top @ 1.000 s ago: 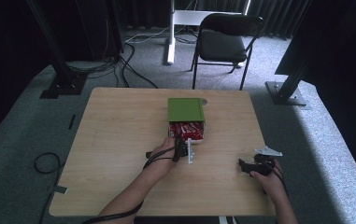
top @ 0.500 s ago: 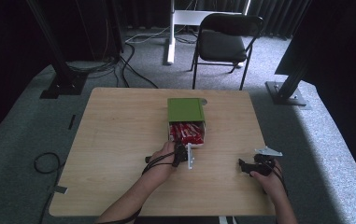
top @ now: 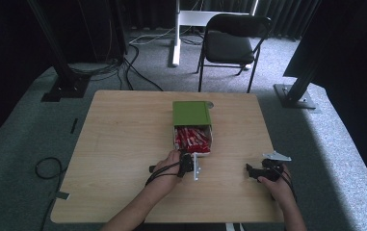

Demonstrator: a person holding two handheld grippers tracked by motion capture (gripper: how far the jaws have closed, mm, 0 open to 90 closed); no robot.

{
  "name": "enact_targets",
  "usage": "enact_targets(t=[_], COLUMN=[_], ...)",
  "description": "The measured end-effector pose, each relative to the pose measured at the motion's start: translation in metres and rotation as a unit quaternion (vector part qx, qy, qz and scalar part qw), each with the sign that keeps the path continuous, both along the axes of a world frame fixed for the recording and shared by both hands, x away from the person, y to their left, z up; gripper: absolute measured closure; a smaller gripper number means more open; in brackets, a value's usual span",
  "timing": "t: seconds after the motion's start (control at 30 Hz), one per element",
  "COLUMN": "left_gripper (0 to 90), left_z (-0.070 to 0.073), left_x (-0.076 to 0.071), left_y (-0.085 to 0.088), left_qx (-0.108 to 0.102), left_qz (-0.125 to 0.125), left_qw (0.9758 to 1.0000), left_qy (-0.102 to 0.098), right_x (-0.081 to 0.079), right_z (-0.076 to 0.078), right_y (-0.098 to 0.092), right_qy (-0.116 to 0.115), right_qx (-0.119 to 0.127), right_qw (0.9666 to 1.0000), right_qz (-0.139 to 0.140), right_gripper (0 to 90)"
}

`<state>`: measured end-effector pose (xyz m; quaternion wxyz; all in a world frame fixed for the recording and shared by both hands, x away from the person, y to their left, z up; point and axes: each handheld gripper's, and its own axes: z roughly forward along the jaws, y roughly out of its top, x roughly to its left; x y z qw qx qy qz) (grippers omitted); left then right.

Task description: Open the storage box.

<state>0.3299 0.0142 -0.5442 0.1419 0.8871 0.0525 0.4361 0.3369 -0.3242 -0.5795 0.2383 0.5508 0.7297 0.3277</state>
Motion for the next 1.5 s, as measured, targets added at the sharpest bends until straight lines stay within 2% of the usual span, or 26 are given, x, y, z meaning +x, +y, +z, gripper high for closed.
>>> enact_targets(t=[0.43,0.8,1.03,1.3,1.5], left_gripper=[70.5,70.5,70.9,70.9,70.9], left_z=[-0.005,-0.002,-0.001,0.001,0.001], left_x=[-0.018,-0.032,-0.037,-0.043,-0.048], left_y=[0.002,0.000,0.000,0.000,0.001], left_qx=[-0.002,-0.008,-0.016,-0.011,-0.017], left_qz=[-0.005,-0.010,-0.015,-0.016,-0.019], left_qw=[0.9999,0.9996,0.9993,0.9993,0.9991], left_qy=[0.011,0.023,0.030,0.032,0.034], right_x=[0.000,0.000,0.000,0.000,0.000], right_z=[0.000,0.000,0.000,0.000,0.000], right_y=[0.000,0.000,0.000,0.000,0.000], right_qy=[0.000,0.000,0.000,0.000,0.000], right_qx=[0.000,0.000,0.000,0.000,0.000], right_qw=[1.0000,1.0000,1.0000,1.0000,1.0000], right_qz=[0.000,0.000,0.000,0.000,0.000], right_gripper=[11.2,11.2,11.3,11.4,11.5])
